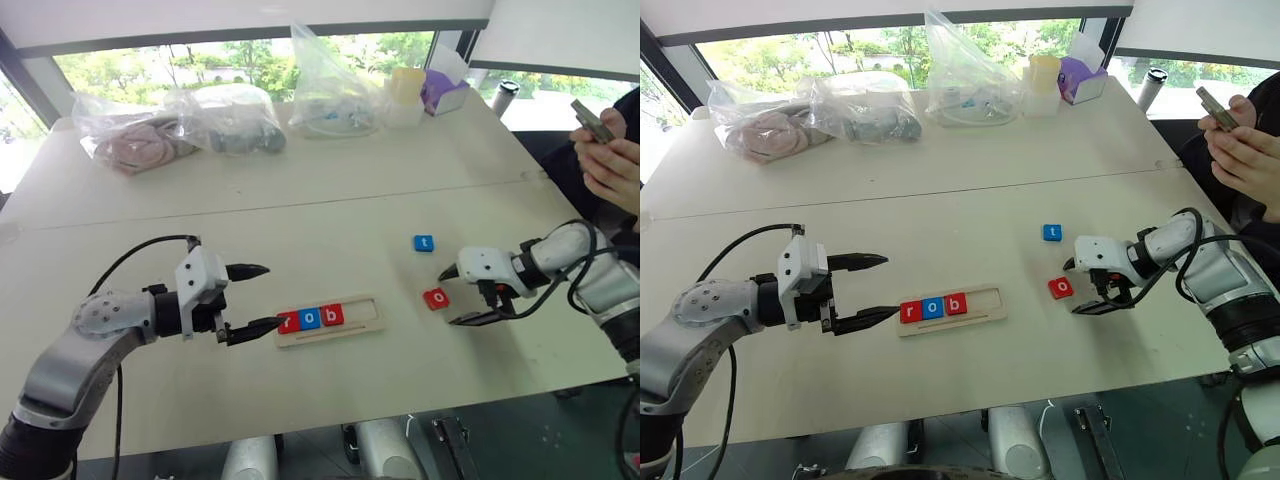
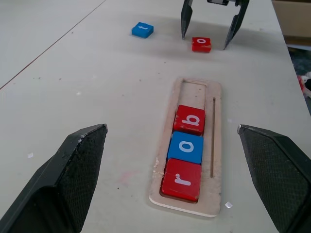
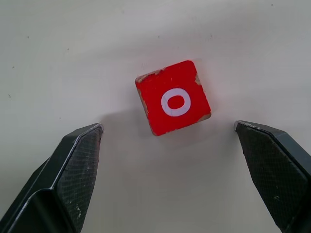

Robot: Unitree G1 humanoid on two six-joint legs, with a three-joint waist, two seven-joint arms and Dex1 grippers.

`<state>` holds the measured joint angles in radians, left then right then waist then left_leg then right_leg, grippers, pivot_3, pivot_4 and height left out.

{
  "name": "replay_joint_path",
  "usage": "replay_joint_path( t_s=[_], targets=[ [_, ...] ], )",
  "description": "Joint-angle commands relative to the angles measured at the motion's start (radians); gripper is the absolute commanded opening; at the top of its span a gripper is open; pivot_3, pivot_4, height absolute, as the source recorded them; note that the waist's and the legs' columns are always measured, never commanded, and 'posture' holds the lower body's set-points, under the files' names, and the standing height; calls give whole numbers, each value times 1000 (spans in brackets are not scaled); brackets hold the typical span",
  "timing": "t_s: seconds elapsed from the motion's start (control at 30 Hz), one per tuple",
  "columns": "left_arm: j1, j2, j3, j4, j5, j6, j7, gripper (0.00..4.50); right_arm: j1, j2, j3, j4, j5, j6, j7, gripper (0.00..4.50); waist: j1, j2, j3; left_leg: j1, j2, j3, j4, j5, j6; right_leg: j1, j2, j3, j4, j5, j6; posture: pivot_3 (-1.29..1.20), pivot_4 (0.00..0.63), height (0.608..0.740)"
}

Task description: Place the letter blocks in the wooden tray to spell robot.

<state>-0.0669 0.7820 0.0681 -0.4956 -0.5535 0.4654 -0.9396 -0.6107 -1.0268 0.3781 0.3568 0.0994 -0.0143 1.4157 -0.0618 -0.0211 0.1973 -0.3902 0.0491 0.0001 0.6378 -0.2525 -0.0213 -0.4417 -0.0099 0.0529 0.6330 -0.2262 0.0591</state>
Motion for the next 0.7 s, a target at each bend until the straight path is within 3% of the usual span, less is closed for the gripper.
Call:
replay_joint_path(
  t_s=[0.03, 0.53, 0.6, 0.7],
  targets=[
    [8, 10, 35, -37, -9, -4, 6, 4500, -19, 23, -34, 13, -25, -8, 11, 4454, 0, 0, 0, 0, 0, 0, 0, 0, 0, 0, 0, 0, 0, 0, 0, 0, 150, 740],
    [16, 11, 41, -46, -11, 1, 18, 4500, -19, 85, -66, 17, -73, -11, 43, 4454, 0, 0, 0, 0, 0, -1, 8, 0, 0, 3, 0, 0, 4, 0, 0, 0, 150, 740],
    [15, 11, 40, -46, -11, 2, 21, 4500, -20, 91, -67, 22, -81, -15, 43, 3921, -1, 0, 0, 0, 0, -1, 8, 0, 0, 3, 0, 0, 5, 0, 0, 0, 150, 740],
    [13, 10, 39, -45, -11, 1, 23, 4500, -24, 97, -68, 33, -96, -23, 39, 2646, -3, 0, 0, 1, 0, -1, 9, 0, 0, 3, 0, 0, 6, 0, 0, 0, 150, 740]
  ],
)
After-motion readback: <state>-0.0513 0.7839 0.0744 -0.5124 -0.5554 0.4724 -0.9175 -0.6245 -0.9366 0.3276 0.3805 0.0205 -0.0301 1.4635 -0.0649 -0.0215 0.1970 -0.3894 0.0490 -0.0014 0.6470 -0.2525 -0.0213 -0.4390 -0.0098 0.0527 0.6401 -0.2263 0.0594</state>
